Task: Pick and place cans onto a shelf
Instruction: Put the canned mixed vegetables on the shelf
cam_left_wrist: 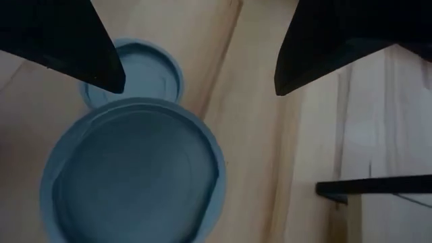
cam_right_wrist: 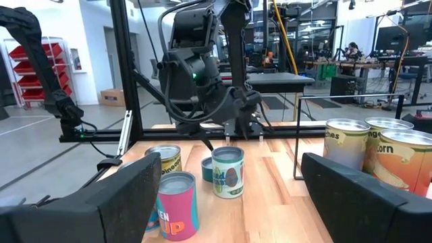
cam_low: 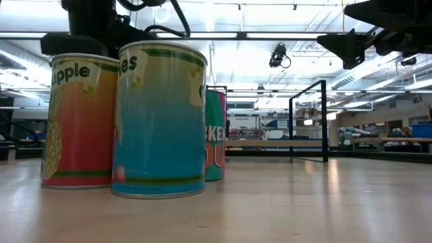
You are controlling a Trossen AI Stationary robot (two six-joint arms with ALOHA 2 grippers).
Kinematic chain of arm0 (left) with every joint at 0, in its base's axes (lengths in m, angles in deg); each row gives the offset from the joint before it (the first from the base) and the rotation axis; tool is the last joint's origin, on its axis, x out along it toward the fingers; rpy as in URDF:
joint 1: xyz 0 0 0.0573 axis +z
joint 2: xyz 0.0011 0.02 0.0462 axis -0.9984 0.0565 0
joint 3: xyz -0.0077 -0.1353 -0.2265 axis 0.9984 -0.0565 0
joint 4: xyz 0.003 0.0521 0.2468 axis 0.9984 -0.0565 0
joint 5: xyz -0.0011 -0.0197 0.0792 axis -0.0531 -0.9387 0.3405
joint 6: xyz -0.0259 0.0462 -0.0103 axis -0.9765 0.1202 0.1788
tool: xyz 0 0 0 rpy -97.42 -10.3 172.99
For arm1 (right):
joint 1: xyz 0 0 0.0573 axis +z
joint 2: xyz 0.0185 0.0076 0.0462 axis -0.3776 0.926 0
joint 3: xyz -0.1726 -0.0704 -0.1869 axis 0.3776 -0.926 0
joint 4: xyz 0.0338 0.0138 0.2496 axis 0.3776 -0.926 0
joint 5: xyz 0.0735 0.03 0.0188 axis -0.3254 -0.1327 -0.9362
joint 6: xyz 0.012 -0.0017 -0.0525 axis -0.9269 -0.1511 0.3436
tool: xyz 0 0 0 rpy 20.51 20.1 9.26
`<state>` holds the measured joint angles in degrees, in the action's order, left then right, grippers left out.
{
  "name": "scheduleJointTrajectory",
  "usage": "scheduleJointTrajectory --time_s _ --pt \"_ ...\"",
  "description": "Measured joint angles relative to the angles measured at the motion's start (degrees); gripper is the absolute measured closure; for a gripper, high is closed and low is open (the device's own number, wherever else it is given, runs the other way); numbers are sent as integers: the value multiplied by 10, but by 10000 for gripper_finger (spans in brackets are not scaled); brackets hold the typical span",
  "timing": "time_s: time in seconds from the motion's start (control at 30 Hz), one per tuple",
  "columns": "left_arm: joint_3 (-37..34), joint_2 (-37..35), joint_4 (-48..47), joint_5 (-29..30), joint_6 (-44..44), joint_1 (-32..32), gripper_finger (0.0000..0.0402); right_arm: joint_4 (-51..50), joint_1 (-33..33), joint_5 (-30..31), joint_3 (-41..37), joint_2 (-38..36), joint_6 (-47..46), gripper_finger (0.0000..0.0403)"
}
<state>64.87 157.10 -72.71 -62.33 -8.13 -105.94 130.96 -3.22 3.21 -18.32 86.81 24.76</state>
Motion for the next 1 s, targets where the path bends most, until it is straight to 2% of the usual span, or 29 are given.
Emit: scheduleJointTrajectory --time_s 0.23,0.33,0.57,0.77,1.0 --pt "0 0 -1 -41 -74 0 14 3 0 0 0 0 -2 39" --pt "0 0 -1 -72 -79 3 14 4 0 0 0 0 -2 39" --pt "-40 1 66 -125 -9 40 15 4 0 0 0 0 -1 39" --pt "-40 1 92 -123 39 80 15 4 0 0 0 0 0 39" --pt "-40 1 148 -128 64 100 15 4 0 0 0 0 -1 39"
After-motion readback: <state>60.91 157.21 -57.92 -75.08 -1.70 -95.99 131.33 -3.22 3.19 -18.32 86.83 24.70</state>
